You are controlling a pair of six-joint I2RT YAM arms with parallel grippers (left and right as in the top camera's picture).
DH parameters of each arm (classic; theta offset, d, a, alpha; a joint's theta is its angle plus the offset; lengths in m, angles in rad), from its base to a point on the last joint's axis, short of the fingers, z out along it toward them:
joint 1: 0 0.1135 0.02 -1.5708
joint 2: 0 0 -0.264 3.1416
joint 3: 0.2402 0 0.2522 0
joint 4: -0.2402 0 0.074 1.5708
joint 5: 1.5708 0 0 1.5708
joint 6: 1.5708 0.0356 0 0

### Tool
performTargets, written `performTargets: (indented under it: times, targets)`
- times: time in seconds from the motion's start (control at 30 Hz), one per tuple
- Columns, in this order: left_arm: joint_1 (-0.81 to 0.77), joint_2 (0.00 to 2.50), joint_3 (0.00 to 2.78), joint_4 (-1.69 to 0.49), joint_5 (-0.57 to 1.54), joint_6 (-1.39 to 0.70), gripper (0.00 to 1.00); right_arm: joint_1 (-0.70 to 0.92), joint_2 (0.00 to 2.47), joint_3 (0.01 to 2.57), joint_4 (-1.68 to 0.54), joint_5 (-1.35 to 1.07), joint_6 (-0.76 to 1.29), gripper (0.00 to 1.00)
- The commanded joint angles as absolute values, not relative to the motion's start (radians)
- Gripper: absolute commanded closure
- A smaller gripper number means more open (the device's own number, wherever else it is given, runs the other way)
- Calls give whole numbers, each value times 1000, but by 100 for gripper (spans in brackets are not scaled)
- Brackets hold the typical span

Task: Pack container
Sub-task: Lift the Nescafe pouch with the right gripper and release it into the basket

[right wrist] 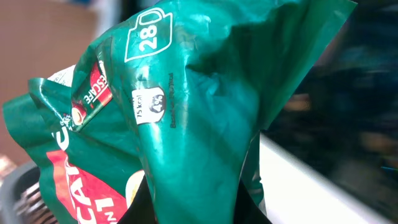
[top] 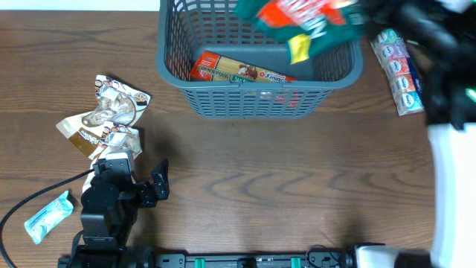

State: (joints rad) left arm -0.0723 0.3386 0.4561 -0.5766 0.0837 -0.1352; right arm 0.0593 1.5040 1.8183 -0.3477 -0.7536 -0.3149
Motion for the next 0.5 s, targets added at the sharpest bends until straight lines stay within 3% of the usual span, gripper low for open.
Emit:
performTargets:
  times: [0.0, 0.47]
  targets:
    - [-69, 338, 479, -576, 94, -148, 1, 125, 1591, 1835, -343, -817, -450, 99]
    - [-69, 338, 479, -576, 94, -148, 1, 244, 1900, 1835, -577, -525, -525, 99]
